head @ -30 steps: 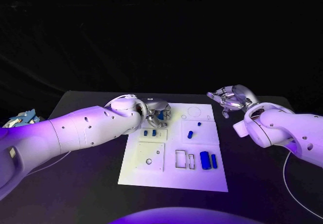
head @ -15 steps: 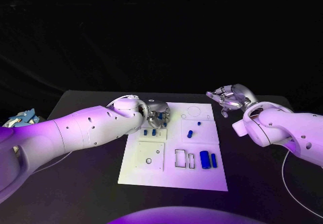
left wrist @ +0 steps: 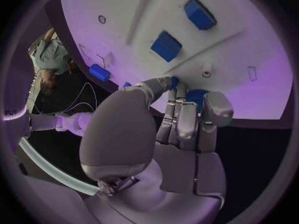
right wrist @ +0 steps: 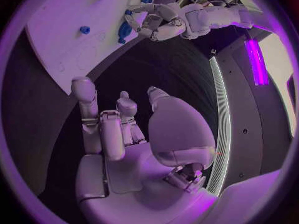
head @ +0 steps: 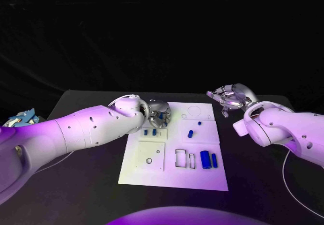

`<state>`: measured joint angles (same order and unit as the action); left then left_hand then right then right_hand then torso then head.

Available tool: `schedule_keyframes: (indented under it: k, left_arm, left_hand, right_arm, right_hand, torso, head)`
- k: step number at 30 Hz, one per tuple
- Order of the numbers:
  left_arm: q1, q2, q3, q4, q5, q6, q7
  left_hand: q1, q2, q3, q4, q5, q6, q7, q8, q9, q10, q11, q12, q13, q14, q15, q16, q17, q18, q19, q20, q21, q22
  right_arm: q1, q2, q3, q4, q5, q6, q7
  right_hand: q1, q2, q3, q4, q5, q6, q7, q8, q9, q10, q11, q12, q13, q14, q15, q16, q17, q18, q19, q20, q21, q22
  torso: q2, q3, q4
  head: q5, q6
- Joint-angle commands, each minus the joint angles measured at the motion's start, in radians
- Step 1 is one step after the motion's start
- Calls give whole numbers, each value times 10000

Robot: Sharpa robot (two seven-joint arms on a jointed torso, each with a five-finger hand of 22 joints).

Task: Assemble the parts on the task board

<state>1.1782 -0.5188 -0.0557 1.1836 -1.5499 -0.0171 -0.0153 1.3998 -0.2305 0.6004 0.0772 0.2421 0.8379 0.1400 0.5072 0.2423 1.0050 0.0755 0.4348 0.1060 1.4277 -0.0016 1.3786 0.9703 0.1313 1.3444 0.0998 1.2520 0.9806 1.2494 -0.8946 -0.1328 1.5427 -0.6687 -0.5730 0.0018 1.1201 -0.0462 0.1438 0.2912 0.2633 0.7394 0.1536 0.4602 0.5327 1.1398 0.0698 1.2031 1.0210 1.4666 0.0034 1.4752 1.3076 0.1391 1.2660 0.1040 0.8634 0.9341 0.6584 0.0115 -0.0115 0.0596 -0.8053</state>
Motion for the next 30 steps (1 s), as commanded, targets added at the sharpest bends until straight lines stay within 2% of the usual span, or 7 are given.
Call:
schedule_keyframes:
  k: [1,11,19,23,30]
  left_arm:
    - [-81,30,-42,-21,-27,221,-63]
    - [-95,17,-42,-75,43,-96,-36]
    - [-141,-75,-36,45,228,-604,83]
    - [-160,-244,24,262,429,-854,111]
    - [-162,-585,128,596,783,-1207,127]
  left_hand:
    - [-10,97,79,1,-54,109,15,-52,-7,107,11,-48,-10,73,-13,35,25,-184,69,-15,58,49]
    - [45,258,307,-177,-110,387,-28,-80,10,448,-61,-187,-44,136,-75,81,111,-213,148,-68,165,215]
    - [43,218,384,-275,-114,447,-9,-144,-2,547,-38,-290,-65,144,-64,76,66,-234,203,-81,239,328]
    - [8,181,396,-293,-116,461,2,-177,-10,565,-23,-344,-78,142,-54,67,33,-235,210,-82,247,334]
    - [-128,114,371,-281,-126,531,24,-225,-16,650,0,-432,-92,140,-33,54,-14,-253,251,-81,302,425]
  right_arm:
    - [-5,15,2,2,-25,121,89]
    - [-5,20,2,-8,-25,116,99]
    - [-9,20,2,-12,-25,115,104]
    - [-14,8,2,-15,-25,111,105]
    - [-19,-15,2,-22,-25,90,110]
  right_hand:
    - [28,106,-58,5,65,-89,-5,34,-11,-56,23,22,-3,526,-68,-58,621,106,16,-52,-34,-8]
    - [28,106,-58,5,65,-89,-5,34,-11,-56,23,22,-3,526,-68,-58,621,106,16,-52,-34,-8]
    - [28,106,-58,5,65,-89,-5,34,-11,-56,23,22,-3,526,-68,-58,621,106,16,-52,-34,-8]
    - [28,106,-58,5,65,-89,-5,34,-11,-56,23,22,-3,526,-68,-58,621,106,16,-52,-34,-8]
    - [28,106,-58,5,65,-89,-5,34,-11,-56,23,22,-3,526,-68,-58,621,106,16,-52,-34,-8]
  torso:
    - [-3,-3,12]
    - [-5,-7,7]
    - [-13,-9,6]
    - [-7,-12,6]
    - [-45,-4,45]
  head:
    - [-7,-3]
    - [-17,10]
    - [-15,54]
    - [-33,72]
    - [-44,104]
